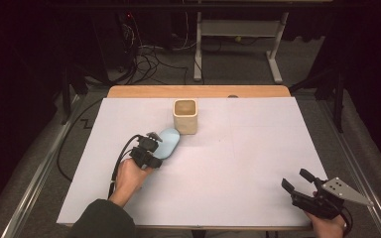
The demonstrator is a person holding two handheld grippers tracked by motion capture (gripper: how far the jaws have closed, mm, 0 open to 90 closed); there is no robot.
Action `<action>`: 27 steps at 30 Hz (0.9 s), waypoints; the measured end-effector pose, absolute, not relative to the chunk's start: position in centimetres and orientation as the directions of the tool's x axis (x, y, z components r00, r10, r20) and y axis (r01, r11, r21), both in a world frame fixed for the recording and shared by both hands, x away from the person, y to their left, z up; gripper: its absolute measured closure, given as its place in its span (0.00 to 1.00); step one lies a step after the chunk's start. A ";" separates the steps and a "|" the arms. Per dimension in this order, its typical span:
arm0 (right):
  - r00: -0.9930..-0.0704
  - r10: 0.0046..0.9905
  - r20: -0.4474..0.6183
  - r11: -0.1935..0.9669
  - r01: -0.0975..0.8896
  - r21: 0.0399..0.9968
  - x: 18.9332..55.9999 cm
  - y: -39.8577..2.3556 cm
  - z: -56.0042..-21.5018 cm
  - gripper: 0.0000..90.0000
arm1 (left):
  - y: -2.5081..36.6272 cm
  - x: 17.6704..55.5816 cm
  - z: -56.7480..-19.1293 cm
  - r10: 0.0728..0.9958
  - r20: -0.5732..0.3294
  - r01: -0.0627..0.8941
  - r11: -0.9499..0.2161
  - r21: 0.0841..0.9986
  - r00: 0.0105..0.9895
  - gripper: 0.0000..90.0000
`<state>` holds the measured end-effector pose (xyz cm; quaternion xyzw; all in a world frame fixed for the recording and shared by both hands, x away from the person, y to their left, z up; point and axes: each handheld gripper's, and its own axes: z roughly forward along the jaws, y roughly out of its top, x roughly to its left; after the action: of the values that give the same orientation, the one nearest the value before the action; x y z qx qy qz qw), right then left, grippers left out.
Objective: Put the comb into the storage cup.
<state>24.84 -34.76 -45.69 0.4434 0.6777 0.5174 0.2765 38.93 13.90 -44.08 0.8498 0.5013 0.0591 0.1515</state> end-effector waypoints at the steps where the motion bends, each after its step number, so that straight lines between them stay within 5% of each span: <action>1: -0.454 0.887 0.084 0.072 0.315 0.946 24.8 -34.8 -45.7 0.26 | 14.0 39.0 -44.1 0.869 -0.054 0.834 -0.452 0.315 0.491 0.71; 27: -0.454 0.887 0.088 0.070 0.320 0.945 24.9 -34.8 -45.8 0.26 | 14.1 38.2 -43.8 0.840 -0.039 0.797 -0.499 0.340 0.542 0.77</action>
<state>24.91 -34.81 -45.75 0.4447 0.6783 0.5167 0.2742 38.24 14.10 -43.82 0.8632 0.4741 0.0657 0.1608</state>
